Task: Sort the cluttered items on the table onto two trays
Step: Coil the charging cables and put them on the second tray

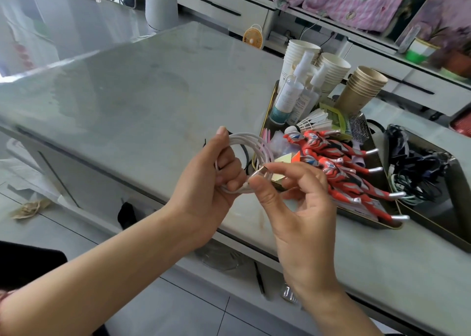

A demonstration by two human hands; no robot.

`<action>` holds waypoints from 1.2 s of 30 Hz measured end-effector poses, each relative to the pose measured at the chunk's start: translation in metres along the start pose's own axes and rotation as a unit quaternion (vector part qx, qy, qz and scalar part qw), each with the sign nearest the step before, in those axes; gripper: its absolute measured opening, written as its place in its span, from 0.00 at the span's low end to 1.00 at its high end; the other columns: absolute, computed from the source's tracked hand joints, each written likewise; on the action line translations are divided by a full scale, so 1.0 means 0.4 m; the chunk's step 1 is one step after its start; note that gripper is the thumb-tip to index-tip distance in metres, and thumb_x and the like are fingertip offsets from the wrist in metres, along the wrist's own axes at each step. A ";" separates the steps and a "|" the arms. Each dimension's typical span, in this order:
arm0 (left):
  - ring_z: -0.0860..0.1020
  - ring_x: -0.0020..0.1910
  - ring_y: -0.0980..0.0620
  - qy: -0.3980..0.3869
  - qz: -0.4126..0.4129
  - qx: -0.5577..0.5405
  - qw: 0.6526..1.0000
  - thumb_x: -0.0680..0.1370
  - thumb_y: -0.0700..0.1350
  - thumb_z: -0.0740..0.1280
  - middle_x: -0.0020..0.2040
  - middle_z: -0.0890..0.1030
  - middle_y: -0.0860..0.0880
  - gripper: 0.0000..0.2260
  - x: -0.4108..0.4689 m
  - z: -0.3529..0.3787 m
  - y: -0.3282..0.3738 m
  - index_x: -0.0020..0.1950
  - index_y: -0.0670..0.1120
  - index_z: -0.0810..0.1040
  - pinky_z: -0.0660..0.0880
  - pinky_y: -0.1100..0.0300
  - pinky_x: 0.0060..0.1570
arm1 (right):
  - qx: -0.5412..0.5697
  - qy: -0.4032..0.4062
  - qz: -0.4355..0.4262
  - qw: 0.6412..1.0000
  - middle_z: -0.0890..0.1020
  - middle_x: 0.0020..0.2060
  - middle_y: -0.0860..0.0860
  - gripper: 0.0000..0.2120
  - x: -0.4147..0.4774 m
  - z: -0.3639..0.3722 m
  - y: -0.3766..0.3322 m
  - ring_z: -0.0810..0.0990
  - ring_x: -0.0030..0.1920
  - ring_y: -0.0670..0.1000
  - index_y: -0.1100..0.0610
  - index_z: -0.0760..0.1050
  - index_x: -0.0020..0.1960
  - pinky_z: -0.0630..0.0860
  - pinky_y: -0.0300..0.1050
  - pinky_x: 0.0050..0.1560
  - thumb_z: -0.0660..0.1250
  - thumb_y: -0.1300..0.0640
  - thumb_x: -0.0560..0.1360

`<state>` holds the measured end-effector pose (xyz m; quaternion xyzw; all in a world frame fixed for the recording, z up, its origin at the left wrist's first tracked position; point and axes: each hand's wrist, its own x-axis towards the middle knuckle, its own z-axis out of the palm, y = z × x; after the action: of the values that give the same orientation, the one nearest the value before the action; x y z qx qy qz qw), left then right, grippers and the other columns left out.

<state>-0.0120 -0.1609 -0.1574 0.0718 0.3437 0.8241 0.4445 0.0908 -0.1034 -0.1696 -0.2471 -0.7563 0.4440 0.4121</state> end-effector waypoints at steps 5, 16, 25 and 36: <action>0.58 0.19 0.56 -0.012 -0.045 0.004 0.999 0.76 0.51 0.60 0.19 0.57 0.52 0.21 -0.008 0.005 0.001 0.24 0.47 0.63 0.65 0.67 0.22 | 0.202 -0.117 0.195 0.953 0.78 0.59 0.49 0.25 0.013 -0.001 -0.003 0.77 0.60 0.44 0.49 0.72 0.62 0.73 0.38 0.60 0.71 0.51 0.66; 0.69 0.28 0.53 0.049 0.005 0.278 0.959 0.76 0.55 0.62 0.24 0.70 0.52 0.18 -0.007 -0.006 0.002 0.30 0.47 0.72 0.73 0.56 0.45 | 0.190 -0.096 0.263 0.941 0.78 0.32 0.51 0.06 0.042 -0.010 -0.004 0.73 0.31 0.45 0.58 0.77 0.41 0.71 0.35 0.29 0.66 0.67 0.73; 0.66 0.20 0.57 0.071 -0.034 0.159 0.984 0.80 0.51 0.58 0.21 0.64 0.53 0.16 -0.013 0.020 -0.012 0.36 0.43 0.70 0.74 0.59 0.36 | 0.363 -0.156 0.402 0.826 0.79 0.27 0.51 0.14 0.064 -0.027 -0.006 0.74 0.28 0.45 0.58 0.77 0.29 0.64 0.32 0.21 0.60 0.71 0.68; 0.71 0.17 0.56 0.100 -0.210 -0.009 0.973 0.82 0.49 0.55 0.20 0.67 0.54 0.15 -0.008 0.037 0.055 0.36 0.45 0.69 0.73 0.66 0.22 | 0.510 -0.162 0.401 0.743 0.79 0.56 0.63 0.20 0.060 -0.040 -0.017 0.79 0.55 0.56 0.70 0.73 0.60 0.75 0.44 0.51 0.58 0.67 0.70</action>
<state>-0.0187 -0.1639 -0.1318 -0.0884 0.3866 0.7181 0.5719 0.0914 -0.0816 -0.1497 -0.2052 -0.3033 0.9212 0.1315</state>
